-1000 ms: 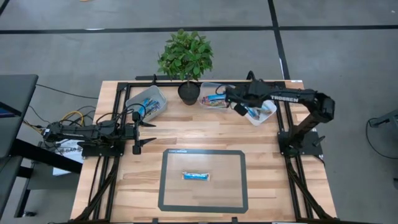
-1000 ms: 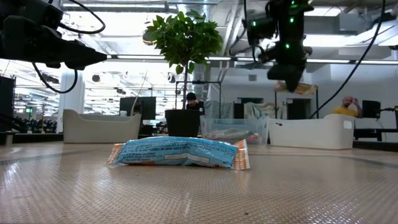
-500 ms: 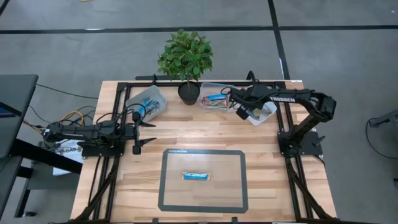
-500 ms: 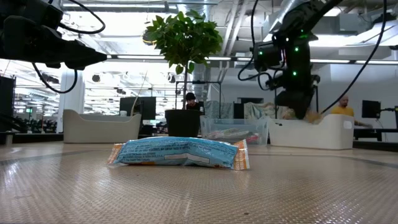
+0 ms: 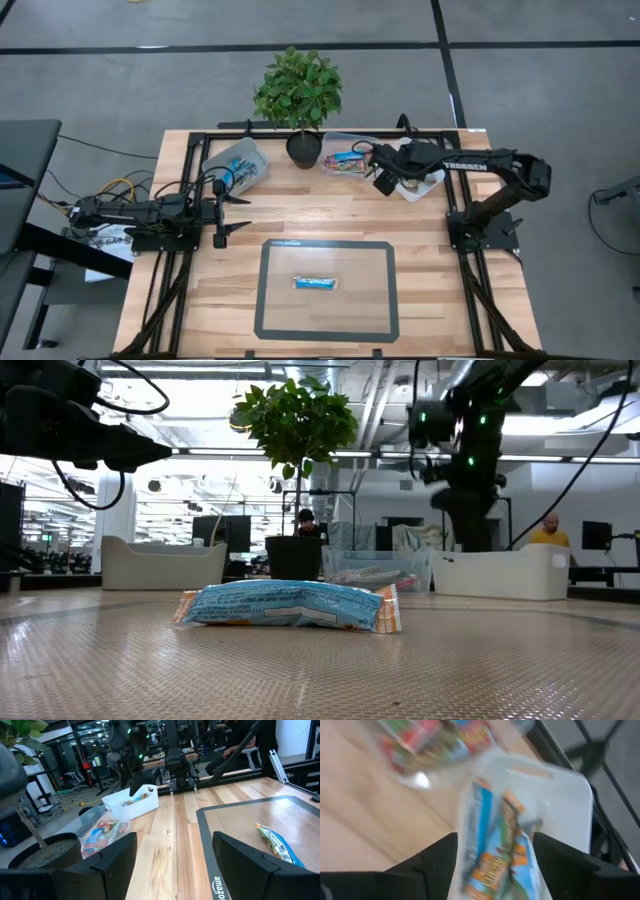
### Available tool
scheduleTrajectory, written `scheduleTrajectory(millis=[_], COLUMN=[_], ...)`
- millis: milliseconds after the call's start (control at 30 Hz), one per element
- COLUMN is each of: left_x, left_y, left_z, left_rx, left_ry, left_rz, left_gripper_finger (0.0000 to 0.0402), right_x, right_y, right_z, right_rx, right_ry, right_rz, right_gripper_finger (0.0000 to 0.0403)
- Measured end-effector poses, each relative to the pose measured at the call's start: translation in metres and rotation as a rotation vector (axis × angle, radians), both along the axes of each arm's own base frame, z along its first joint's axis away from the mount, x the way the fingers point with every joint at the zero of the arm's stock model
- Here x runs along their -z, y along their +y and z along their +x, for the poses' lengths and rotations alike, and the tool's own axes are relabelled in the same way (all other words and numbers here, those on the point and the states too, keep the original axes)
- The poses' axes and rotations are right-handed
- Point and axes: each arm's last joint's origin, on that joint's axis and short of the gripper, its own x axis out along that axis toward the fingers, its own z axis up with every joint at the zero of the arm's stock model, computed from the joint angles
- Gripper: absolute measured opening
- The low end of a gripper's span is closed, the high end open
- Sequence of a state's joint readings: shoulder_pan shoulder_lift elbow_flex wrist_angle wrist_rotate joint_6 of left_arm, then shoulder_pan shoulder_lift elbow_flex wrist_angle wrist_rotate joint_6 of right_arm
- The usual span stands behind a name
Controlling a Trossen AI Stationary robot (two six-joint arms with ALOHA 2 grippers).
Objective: Pick and place Granola Bars by type
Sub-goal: Put the yellow granola bar into the white bin
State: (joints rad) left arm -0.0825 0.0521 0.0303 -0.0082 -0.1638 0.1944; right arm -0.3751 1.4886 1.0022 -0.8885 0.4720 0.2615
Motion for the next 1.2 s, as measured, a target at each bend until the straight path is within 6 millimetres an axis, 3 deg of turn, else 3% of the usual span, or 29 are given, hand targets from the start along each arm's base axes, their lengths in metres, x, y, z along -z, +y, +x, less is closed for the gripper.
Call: scheduleTrajectory(millis=[167, 433, 600, 1200], left_x=[0.0, 0.0, 0.0, 0.0], left_y=[0.0, 0.0, 0.0, 0.0], left_z=[0.0, 0.0, 0.0, 0.0], left_rx=[0.0, 0.0, 0.0, 0.0], left_ry=[0.001, 0.0, 0.0, 0.0], left_rz=[0.0, 0.0, 0.0, 0.0], left_gripper_finger=[0.0253, 0.0253, 0.0253, 0.0253], right_x=[-0.02, -0.035, -0.028, 0.033], right_y=[0.034, 0.1, 0.133, 0.233], right_z=[0.012, 0.039, 0.06, 0.139], right_rx=[-0.144, -0.534, -0.686, -0.918], right_ry=[-0.167, -0.456, -0.474, -0.298], right_rz=[-0.02, 0.191, 0.334, 0.399], right_gripper_finger=[0.0255, 0.0255, 0.0255, 0.0255])
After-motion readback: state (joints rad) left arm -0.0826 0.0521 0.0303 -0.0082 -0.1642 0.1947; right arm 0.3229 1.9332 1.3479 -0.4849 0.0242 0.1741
